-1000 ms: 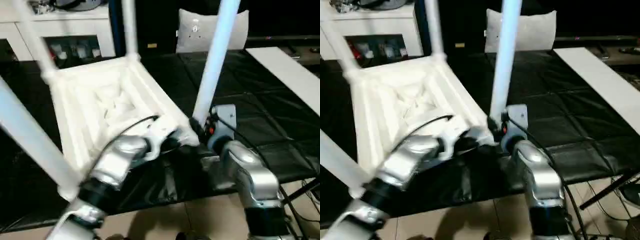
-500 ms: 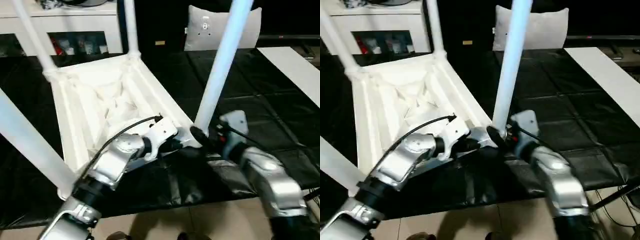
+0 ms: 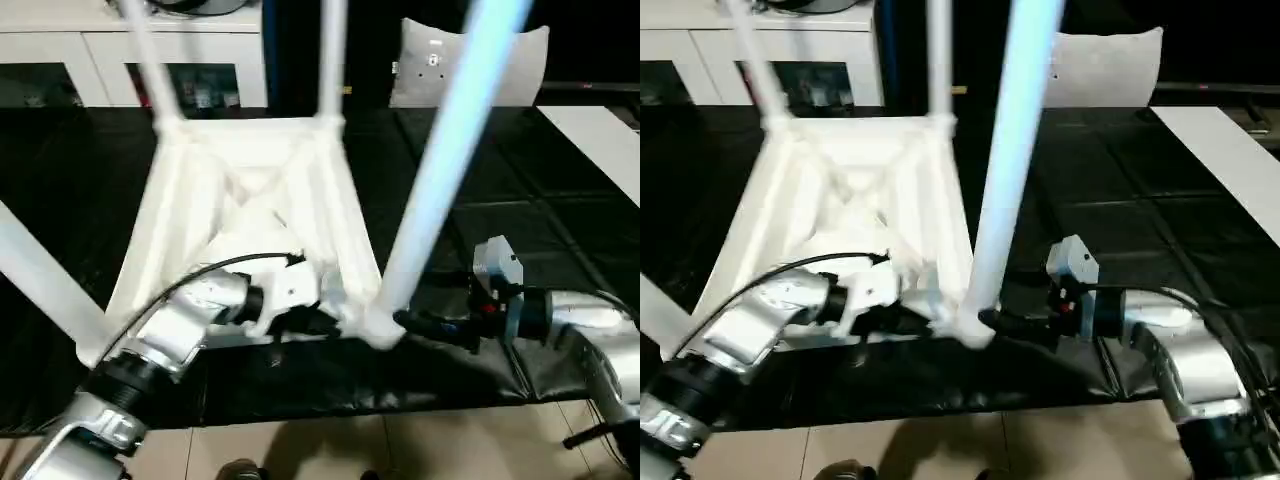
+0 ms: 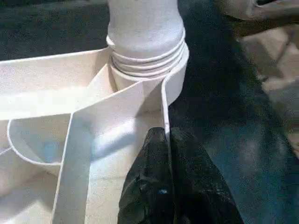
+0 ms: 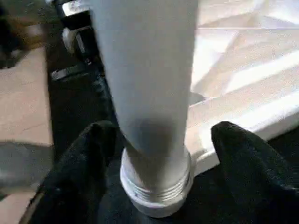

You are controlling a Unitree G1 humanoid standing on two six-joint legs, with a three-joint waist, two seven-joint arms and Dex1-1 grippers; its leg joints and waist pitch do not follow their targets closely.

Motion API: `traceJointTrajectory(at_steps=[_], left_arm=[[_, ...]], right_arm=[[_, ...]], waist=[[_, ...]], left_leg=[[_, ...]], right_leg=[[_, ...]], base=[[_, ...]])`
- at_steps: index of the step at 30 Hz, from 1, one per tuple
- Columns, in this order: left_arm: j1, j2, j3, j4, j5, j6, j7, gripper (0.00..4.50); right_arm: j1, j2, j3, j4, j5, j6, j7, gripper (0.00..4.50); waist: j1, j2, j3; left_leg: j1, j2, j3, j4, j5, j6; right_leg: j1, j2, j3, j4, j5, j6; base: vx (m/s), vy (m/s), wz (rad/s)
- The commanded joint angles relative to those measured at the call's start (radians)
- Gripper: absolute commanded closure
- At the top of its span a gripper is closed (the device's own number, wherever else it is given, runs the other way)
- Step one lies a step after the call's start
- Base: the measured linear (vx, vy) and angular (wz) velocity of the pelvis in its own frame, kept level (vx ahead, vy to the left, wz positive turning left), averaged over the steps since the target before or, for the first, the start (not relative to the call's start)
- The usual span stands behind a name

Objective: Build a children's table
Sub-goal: Rotate leg to tighten

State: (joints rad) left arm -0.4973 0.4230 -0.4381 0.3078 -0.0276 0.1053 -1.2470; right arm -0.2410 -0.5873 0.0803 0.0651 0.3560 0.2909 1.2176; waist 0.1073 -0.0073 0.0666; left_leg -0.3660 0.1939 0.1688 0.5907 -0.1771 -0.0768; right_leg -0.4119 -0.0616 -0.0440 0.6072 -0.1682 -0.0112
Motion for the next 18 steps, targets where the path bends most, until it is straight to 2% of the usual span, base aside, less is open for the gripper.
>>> traceJointTrajectory(at_steps=[1, 2, 4, 7, 14, 18], left_arm=[[-0.009, -0.002, -0.067, -0.007, 0.008, -0.025, -0.073, 4.5], [-0.012, 0.001, -0.071, -0.004, 0.009, -0.033, -0.083, 4.5], [-0.022, 0.007, -0.083, 0.004, 0.015, -0.054, -0.108, 4.5], [-0.035, 0.01, -0.091, 0.017, 0.019, -0.077, -0.136, 4.5], [-0.051, 0.01, -0.087, 0.048, 0.024, -0.105, -0.158, 4.5], [-0.054, 0.009, -0.076, 0.059, 0.018, -0.1, -0.152, 4.5]], right_arm=[[-0.023, -0.012, 0.014, 0.02, -0.001, -0.018, 0.042, 1.16], [-0.03, -0.013, 0.021, 0.029, -0.002, -0.021, 0.056, 1.3], [-0.053, -0.01, 0.046, 0.05, -0.001, -0.026, 0.095, 1.5], [-0.08, -0.007, 0.088, 0.063, 0.009, -0.009, 0.159, 1.74], [-0.104, -0.009, 0.123, 0.093, 0.008, 0.005, 0.221, 2.38], [-0.102, -0.005, 0.123, 0.088, 0.028, 0.023, 0.234, 2.51]], waist=[[-0.004, -0.01, -0.072], [0.0, -0.009, -0.071], [0.0, -0.012, -0.072], [0.004, -0.012, -0.071], [0.007, -0.01, -0.072], [0.008, -0.009, -0.071]], left_leg=[[0.009, 0.032, -0.002, -0.064, -0.215, 0.057], [0.012, 0.033, 0.0, -0.063, -0.213, 0.056], [0.007, 0.031, -0.003, -0.064, -0.215, 0.056], [0.012, 0.032, -0.001, -0.063, -0.23, 0.05], [0.01, 0.033, -0.002, -0.064, -0.223, 0.044], [0.01, 0.032, -0.002, -0.064, -0.226, 0.041]], right_leg=[[0.052, -0.069, 0.038, -0.078, -0.298, -0.19], [0.05, -0.069, 0.039, -0.079, -0.298, -0.19], [0.054, -0.069, 0.036, -0.077, -0.31, -0.189], [0.05, -0.07, 0.037, -0.081, -0.344, -0.179], [0.052, -0.069, 0.035, -0.076, -0.324, -0.186], [0.052, -0.069, 0.036, -0.079, -0.335, -0.183]], base=[[0.0, 0.0, 0.0], [0.0, 0.0, 0.0], [0.0, 0.0, 0.0], [0.0, 0.0, 0.0], [0.0, 0.0, 0.0], [0.0, 0.0, 0.0]])
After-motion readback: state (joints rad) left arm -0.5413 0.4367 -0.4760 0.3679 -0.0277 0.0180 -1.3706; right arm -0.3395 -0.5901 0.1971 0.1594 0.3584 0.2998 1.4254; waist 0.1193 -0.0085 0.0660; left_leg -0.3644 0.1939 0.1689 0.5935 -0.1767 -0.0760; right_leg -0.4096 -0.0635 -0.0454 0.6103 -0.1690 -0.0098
